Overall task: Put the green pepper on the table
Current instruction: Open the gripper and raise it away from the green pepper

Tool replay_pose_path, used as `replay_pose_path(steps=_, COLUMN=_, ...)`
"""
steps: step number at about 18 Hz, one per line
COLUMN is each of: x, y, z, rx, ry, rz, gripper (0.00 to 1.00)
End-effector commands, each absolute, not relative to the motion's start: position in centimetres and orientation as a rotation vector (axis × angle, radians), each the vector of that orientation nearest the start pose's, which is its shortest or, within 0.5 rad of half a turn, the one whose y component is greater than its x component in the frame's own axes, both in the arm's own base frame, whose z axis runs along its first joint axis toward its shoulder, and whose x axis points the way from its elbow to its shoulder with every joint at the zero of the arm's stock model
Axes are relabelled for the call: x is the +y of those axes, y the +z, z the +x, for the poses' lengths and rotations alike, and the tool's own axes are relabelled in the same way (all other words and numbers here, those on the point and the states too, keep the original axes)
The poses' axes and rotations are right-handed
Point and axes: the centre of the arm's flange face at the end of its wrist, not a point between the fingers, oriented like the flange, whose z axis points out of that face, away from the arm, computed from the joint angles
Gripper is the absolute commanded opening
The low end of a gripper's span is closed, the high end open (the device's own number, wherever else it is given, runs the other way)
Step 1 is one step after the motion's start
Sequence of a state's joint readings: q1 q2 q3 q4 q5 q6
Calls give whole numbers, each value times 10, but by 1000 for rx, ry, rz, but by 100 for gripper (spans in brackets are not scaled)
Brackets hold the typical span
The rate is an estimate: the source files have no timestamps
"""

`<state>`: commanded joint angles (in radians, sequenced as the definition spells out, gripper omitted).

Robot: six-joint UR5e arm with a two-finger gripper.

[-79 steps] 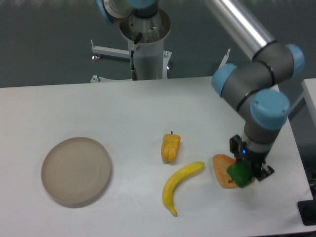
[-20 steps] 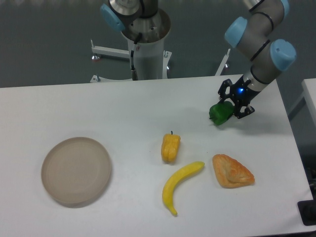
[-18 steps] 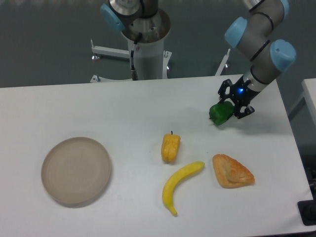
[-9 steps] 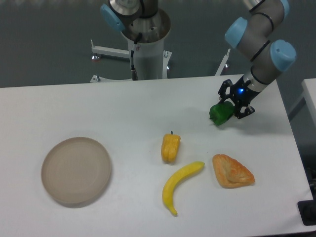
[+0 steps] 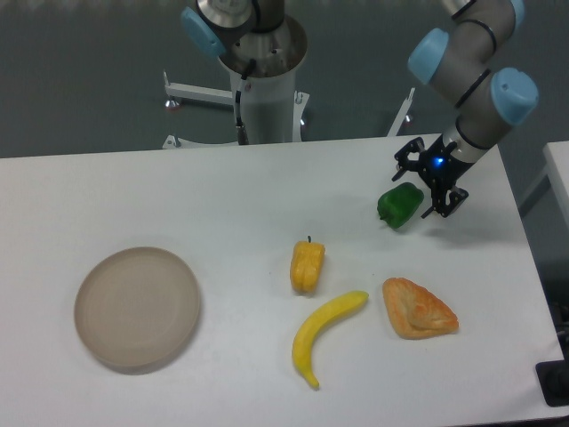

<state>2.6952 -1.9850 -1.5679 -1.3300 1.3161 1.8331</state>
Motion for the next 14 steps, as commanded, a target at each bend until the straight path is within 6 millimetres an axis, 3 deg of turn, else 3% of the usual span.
replay_pose_path(steps=5, x=413, y=309, z=-497, rx=1023, ry=-188, rz=-2788, gripper=100)
replay_pose_path(steps=11, x=440, y=348, z=-511, rx=1055, ry=-29, rz=-2779, gripper=100)
replay_pose_path(steps=14, x=456, y=357, z=-513, rx=1079, ry=73, rz=-2759, gripper=100)
